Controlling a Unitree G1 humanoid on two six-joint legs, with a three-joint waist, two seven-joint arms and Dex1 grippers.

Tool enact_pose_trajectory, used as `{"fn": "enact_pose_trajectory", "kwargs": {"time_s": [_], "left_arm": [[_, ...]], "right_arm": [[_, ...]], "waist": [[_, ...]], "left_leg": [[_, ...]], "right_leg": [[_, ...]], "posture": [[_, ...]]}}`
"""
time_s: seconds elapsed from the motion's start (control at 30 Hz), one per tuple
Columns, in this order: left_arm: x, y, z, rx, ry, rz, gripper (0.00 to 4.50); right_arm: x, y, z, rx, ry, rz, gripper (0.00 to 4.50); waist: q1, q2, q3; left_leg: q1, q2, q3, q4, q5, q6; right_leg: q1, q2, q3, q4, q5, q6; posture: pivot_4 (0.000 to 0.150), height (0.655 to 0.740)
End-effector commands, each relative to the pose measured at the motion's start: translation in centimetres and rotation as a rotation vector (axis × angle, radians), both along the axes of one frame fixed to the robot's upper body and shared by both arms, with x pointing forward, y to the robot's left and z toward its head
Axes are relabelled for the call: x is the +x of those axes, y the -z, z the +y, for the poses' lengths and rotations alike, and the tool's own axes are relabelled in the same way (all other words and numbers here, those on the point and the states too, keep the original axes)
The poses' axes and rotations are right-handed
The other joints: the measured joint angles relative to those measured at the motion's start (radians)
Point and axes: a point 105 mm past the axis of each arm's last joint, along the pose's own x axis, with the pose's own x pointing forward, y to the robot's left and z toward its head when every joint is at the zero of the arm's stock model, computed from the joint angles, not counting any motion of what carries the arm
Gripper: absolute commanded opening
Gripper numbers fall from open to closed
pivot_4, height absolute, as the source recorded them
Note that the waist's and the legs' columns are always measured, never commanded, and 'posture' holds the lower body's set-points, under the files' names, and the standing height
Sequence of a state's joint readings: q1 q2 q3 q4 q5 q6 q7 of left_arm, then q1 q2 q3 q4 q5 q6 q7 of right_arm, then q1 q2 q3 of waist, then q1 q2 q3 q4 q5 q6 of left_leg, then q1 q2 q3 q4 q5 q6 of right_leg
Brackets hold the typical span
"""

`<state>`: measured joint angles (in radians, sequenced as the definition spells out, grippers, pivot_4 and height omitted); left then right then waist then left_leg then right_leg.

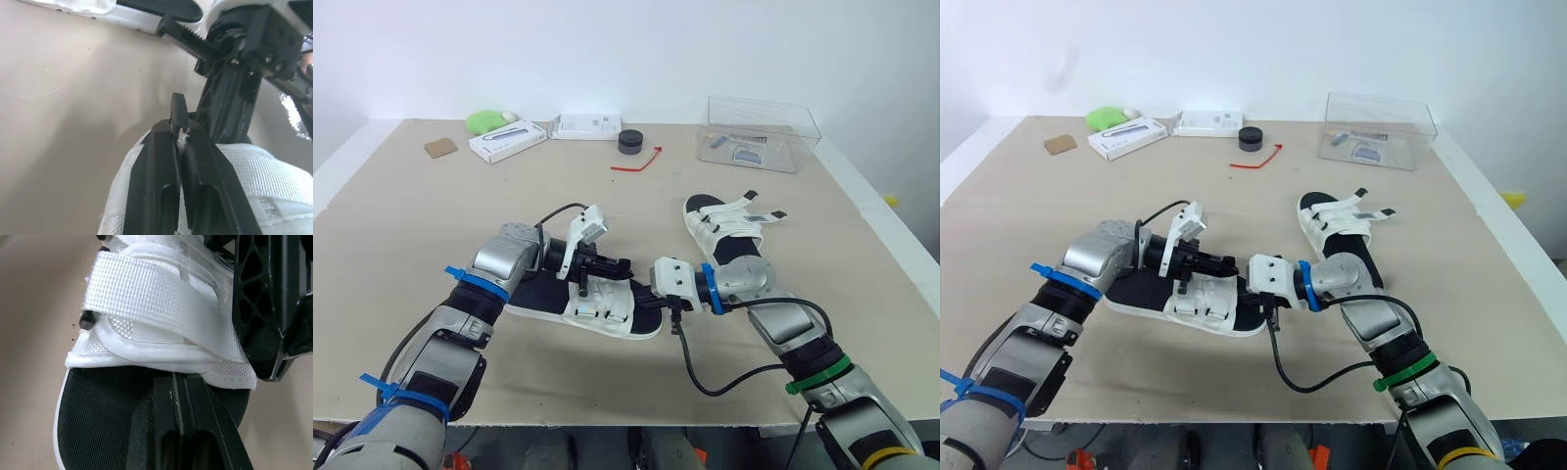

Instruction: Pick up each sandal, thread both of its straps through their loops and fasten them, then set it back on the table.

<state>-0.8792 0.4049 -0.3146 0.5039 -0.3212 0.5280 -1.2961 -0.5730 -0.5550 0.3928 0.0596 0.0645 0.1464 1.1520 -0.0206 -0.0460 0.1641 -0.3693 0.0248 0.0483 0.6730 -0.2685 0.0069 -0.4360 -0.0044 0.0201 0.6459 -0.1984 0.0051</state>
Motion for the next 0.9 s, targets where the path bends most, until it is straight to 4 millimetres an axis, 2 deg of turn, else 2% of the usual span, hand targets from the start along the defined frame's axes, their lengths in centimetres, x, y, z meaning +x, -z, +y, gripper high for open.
{"fn": "enact_pose_trajectory", "kwargs": {"time_s": [0.03, 0.2, 0.3, 0.4, 0.6, 0.63, 0.7, 0.8, 0.87, 0.9], "left_arm": [[1.1, -0.2, 0.8, 0.027, -0.065, -0.038, 0.07], [0.7, -1.4, 0.3, -0.051, -0.041, -0.003, 0.07], [1.2, -1.5, 0.7, -0.031, -0.061, -0.073, 0.96], [1.8, -1.6, 1.1, -0.012, -0.085, -0.132, 2.21], [2.6, -1.8, 1.5, -0.01, -0.109, -0.171, 2.21], [2.7, -1.8, 1.5, -0.012, -0.114, -0.179, 2.64], [2.8, -1.9, 1.5, -0.029, -0.119, -0.188, 2.93], [3.0, -2.5, 1.5, -0.055, -0.122, -0.226, 4.1], [3.2, -3.2, 1.9, -0.069, -0.129, -0.256, 4.43], [3.4, -3.5, 2.1, -0.069, -0.135, -0.271, 4.43]], "right_arm": [[0.2, 2.6, -1.8, -0.111, 0.06, 0.064, 0.0], [0.2, 2.6, -1.7, -0.112, 0.056, 0.064, 0.0], [0.4, 2.5, -1.8, -0.115, 0.055, 0.06, 0.0], [0.5, 2.5, -1.8, -0.116, 0.055, 0.057, 0.0], [0.4, 2.5, -1.8, -0.116, 0.052, 0.06, 0.0], [0.4, 2.5, -1.8, -0.116, 0.052, 0.06, 0.0], [0.4, 2.5, -1.8, -0.116, 0.053, 0.062, 0.0], [0.4, 2.6, -1.9, -0.117, 0.056, 0.064, 0.0], [0.4, 2.6, -2.0, -0.114, 0.06, 0.068, 0.0], [0.4, 2.6, -2.0, -0.111, 0.064, 0.071, 0.0]], "waist": [[0.0, 0.0, 0.0], [0.0, 0.0, 0.0], [0.0, 0.0, 0.0], [0.0, 0.0, 0.0], [0.0, 0.0, 0.0], [0.0, 0.0, 0.0], [0.0, 0.0, 0.0], [0.0, 0.0, 0.0], [0.0, 0.0, 0.0], [0.0, 0.0, 0.0]], "left_leg": [[0.0, 0.0, 0.0, 0.0, 0.0, 0.0], [0.0, 0.0, 0.0, 0.001, 0.001, 0.001], [0.0, 0.0, 0.001, 0.001, 0.001, 0.001], [-0.001, 0.0, 0.0, 0.0, 0.001, 0.001], [-0.001, 0.0, 0.001, 0.0, 0.001, 0.001], [-0.002, 0.0, 0.001, 0.0, 0.001, 0.001], [-0.002, 0.0, 0.001, 0.0, 0.001, 0.001], [-0.002, 0.0, 0.0, 0.0, 0.0, 0.001], [-0.002, 0.0, 0.001, 0.0, 0.0, 0.001], [-0.002, 0.0, 0.001, 0.0, 0.0, 0.001]], "right_leg": [[0.0, 0.0, 0.0, 0.0, 0.0, 0.0], [0.0, 0.0, 0.001, 0.0, 0.0, 0.0], [0.0, 0.0, 0.001, 0.0, 0.0, 0.0], [-0.001, 0.0, 0.001, 0.0, 0.001, 0.001], [-0.001, 0.0, 0.0, 0.0, 0.001, 0.001], [-0.001, 0.0, 0.0, 0.0, 0.001, 0.001], [-0.001, 0.0, 0.0, 0.0, 0.001, 0.001], [-0.001, 0.0, 0.0, 0.0, 0.001, 0.001], [-0.002, -0.001, 0.0, 0.0, 0.001, 0.001], [-0.002, 0.0, 0.0, 0.0, 0.001, 0.001]], "posture": [[0.15, 0.74], [0.15, 0.74], [0.15, 0.74], [0.15, 0.74], [0.15, 0.74], [0.15, 0.74], [0.15, 0.74], [0.15, 0.74], [0.15, 0.74], [0.15, 0.74]]}}
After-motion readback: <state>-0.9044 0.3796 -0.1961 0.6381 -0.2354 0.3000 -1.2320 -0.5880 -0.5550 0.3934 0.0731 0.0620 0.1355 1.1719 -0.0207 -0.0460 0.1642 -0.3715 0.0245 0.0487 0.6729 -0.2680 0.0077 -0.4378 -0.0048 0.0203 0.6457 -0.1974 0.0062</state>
